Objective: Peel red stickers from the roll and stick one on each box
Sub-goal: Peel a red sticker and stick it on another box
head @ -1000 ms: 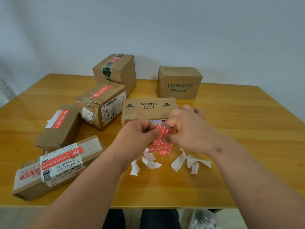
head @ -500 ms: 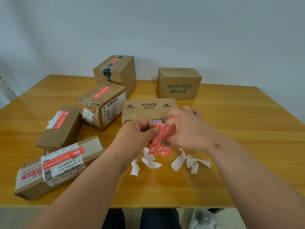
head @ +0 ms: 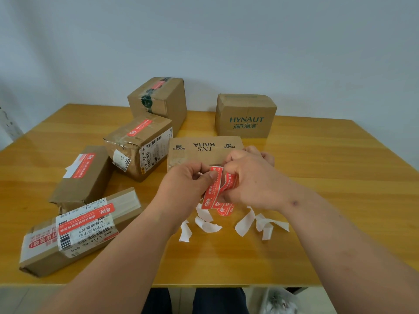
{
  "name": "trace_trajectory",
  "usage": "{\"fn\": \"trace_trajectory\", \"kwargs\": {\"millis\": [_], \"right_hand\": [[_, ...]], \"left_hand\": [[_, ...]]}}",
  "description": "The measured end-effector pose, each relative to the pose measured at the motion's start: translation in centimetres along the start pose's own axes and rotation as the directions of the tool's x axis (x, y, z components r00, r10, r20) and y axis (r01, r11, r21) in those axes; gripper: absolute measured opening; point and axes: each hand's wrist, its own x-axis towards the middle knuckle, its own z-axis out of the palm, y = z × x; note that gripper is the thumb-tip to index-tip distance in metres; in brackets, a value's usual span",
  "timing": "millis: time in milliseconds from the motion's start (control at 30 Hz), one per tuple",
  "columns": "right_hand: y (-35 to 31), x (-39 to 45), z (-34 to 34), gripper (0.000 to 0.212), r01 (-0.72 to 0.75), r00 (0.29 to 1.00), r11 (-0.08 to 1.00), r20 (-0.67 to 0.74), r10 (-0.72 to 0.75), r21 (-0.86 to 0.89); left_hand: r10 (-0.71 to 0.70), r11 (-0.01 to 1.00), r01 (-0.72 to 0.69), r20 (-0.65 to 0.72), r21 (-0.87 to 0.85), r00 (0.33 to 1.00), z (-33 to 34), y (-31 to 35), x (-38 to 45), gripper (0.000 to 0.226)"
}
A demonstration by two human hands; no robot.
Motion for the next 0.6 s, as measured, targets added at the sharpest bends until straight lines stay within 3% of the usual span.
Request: {"fn": "trace_trajectory", "kwargs": {"millis": [133,333,433,600], "right_hand": [[0.12,0.29,0.4,0.022,-0.007,1.0,0.997,0.018,0.009,-0.076],[0.33,0.2,0.5,0.016,0.009,0.999,0.998,-0.034,-0.011,-0.06],[0.37,0.23,0.56,0.021,0.03,0.999,0.998,-0.042,-0.033,-0.062],[0.43,-0.16,0.59,0.015,0.072,0.995,0.996,-0.069,-0.075,-0.048]], "left_hand": [[0.034,0.999,-0.033,-0.029,0.032,0.999,0.08,0.2,-0.22,0.014],[0.052,0.994,-0.059,0.079,0.09,0.996,-0.64,0.45,-0.53,0.012],[0.037,0.997,-0.039,0.034,0.063,0.999,-0.68,0.23,-0.31,0.001],[0.014,0.999,-0.013,-0.022,0.041,1.0,-0.56,0.01,0.0,0.01]]}}
